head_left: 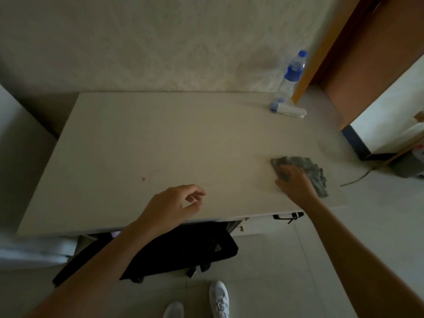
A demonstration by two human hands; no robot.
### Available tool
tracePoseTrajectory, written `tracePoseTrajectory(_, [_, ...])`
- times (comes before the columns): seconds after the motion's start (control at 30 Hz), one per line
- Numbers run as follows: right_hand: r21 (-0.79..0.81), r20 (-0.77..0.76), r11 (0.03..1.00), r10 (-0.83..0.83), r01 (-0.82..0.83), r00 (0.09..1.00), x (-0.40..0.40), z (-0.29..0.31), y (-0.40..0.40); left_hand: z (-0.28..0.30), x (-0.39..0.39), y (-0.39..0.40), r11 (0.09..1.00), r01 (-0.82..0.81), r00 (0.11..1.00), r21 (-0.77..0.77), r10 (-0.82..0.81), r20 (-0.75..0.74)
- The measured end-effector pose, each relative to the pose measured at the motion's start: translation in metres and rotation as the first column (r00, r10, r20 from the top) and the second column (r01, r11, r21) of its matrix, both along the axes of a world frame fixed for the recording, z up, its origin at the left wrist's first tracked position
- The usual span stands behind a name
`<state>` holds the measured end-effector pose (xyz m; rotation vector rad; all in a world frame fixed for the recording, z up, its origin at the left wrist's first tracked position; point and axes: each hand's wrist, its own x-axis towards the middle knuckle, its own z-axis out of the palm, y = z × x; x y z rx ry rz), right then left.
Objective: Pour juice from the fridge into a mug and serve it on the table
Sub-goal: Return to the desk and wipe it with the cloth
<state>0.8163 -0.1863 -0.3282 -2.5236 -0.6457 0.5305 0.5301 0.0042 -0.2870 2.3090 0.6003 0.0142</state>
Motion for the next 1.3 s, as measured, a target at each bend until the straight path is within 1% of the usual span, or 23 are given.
tracePoseTrajectory(0.13, [-0.16,-0.018,0.987,-0.005,0.002,1.0,0.045,-0.028,0.005,-0.014,0.024,0.003,0.991,-0.105,0.994,-0.088,0.103,-0.027])
tracePoseTrajectory(0.27, [-0.263,-0.04,0.964,0.021,-0.031,0.999,0.076,-0.053,0.005,-0.028,0.054,0.004,0.976,-0.193,0.981,-0.102,0.188,-0.055])
tracePoseTrajectory(0.37, [-0.317,-0.069,0.948,0.008,-0.029,0.998,0.09,-0.069,0.006,-0.035,0.075,0.0,0.97,-0.218,0.975,-0.107,0.212,-0.06])
tracePoseTrajectory(0.47, [-0.367,0.042,0.93,0.035,-0.017,0.999,0.095,-0.076,0.009,-0.038,0.087,-0.003,0.969,-0.226,0.972,-0.1,0.218,-0.084])
tracePoseTrajectory(0.53, [-0.333,0.097,0.943,0.055,-0.02,0.994,0.096,-0.08,0.012,-0.04,0.089,-0.001,0.968,-0.235,0.969,-0.091,0.227,-0.095])
tracePoseTrajectory(0.67, [-0.147,0.073,0.985,0.104,-0.093,0.992,0.078,-0.088,0.037,-0.037,0.074,0.011,0.957,-0.277,0.956,-0.081,0.267,-0.119])
tracePoseTrajectory(0.8, [0.008,0.055,0.981,0.193,-0.194,0.98,0.038,-0.092,0.1,-0.03,0.038,0.031,0.931,-0.356,0.929,-0.077,0.343,-0.14])
tracePoseTrajectory(0.9, [0.158,0.012,0.961,0.227,-0.226,0.974,0.0,-0.089,0.153,-0.031,-0.002,0.045,0.903,-0.425,0.9,-0.068,0.414,-0.138])
tracePoseTrajectory(0.97, [0.228,-0.009,0.942,0.257,-0.248,0.966,-0.029,-0.09,0.185,-0.033,-0.03,0.056,0.883,-0.464,0.88,-0.065,0.452,-0.148])
tracePoseTrajectory(1.1, [0.223,0.042,0.933,0.28,-0.282,0.959,-0.087,-0.104,0.239,-0.041,-0.083,0.081,0.853,-0.518,0.847,-0.057,0.504,-0.169])
tracePoseTrajectory(1.17, [0.217,0.039,0.924,0.314,-0.315,0.949,-0.119,-0.108,0.265,-0.047,-0.106,0.096,0.85,-0.524,0.841,-0.05,0.507,-0.188])
tracePoseTrajectory(1.23, [0.229,0.038,0.886,0.406,-0.404,0.913,-0.157,-0.111,0.289,-0.052,-0.125,0.111,0.854,-0.518,0.842,-0.041,0.502,-0.199])
tracePoseTrajectory(1.3, [0.25,0.037,0.801,0.553,-0.544,0.832,-0.202,-0.113,0.307,-0.056,-0.139,0.125,0.857,-0.514,0.841,-0.036,0.496,-0.217])
